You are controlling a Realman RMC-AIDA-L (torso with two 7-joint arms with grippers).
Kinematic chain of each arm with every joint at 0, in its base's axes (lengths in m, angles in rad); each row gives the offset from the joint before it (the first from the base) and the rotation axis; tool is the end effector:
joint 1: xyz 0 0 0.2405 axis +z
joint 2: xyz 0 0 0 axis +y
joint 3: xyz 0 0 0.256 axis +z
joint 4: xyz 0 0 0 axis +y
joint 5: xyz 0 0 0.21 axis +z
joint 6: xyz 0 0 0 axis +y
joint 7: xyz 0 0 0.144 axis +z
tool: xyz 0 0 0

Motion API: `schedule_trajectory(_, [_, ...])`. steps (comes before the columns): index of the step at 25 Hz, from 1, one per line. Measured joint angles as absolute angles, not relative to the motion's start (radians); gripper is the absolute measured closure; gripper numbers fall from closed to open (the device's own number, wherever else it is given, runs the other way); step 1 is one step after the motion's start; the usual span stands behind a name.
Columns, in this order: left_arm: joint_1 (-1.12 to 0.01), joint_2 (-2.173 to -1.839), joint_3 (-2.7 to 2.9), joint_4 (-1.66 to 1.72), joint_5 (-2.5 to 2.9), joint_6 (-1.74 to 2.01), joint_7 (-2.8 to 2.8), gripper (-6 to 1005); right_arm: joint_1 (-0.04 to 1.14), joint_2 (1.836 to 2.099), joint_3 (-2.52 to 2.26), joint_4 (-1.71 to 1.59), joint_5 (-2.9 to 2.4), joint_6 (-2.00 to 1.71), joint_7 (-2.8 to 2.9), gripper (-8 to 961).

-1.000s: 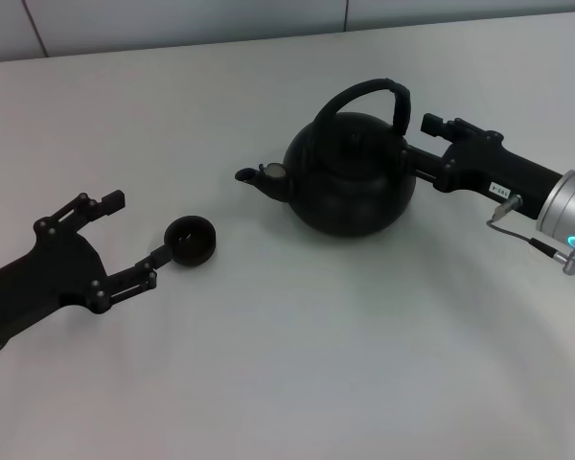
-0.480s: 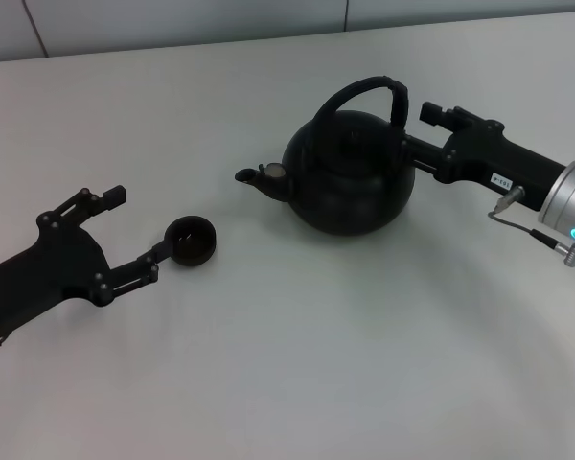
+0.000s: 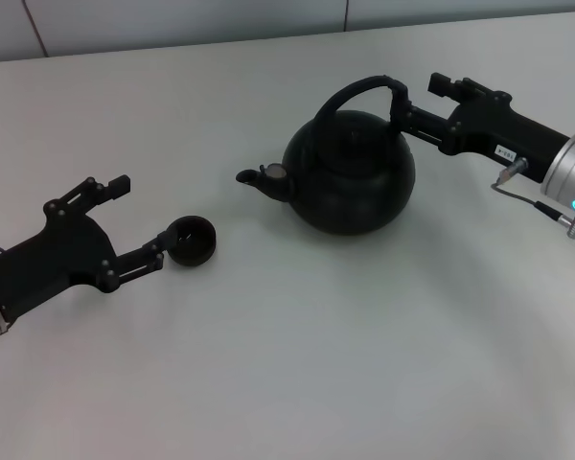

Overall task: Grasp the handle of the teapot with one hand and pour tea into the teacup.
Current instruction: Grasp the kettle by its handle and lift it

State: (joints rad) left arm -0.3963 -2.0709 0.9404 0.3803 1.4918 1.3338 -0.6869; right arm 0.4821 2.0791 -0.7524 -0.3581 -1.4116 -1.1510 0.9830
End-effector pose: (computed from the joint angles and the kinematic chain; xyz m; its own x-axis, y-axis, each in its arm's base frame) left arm -0.3004 0.3031 -0.0356 0.8522 0.0084 0.5231 0.3101 -0.8135 -0.4921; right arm 0.3048 0.3542 -0.0080 0.6587 -0.2130 -0.7216 -0.6831 -0.5712 -0.4550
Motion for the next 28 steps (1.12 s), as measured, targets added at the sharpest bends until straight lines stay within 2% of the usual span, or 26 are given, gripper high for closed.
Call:
schedule_trajectory(17, [-0.431, -2.074, 0.94, 0.377, 1.493, 1.28, -0.686, 140, 0.516, 2.079, -0.796, -0.351, -1.419, -1.084, 0.973, 217])
schedule_trajectory(22, [-0.435, -2.074, 0.948, 0.376, 1.49, 1.278, -0.686, 140, 0.517, 2.08, -0.797, -0.35, -1.419, -1.081, 0.954, 379])
schedule_trajectory(25, [-0.435, -2.074, 0.948, 0.376, 1.49, 1.278, -0.686, 140, 0.519, 2.08, -0.798, -0.348, -1.418, -1.08, 0.946, 627])
schedule_trajectory(28, [-0.433, -2.074, 0.948, 0.374, 1.486, 1.275, -0.686, 140, 0.521, 2.082, -0.797, -0.345, -1.413, -1.079, 0.93, 687])
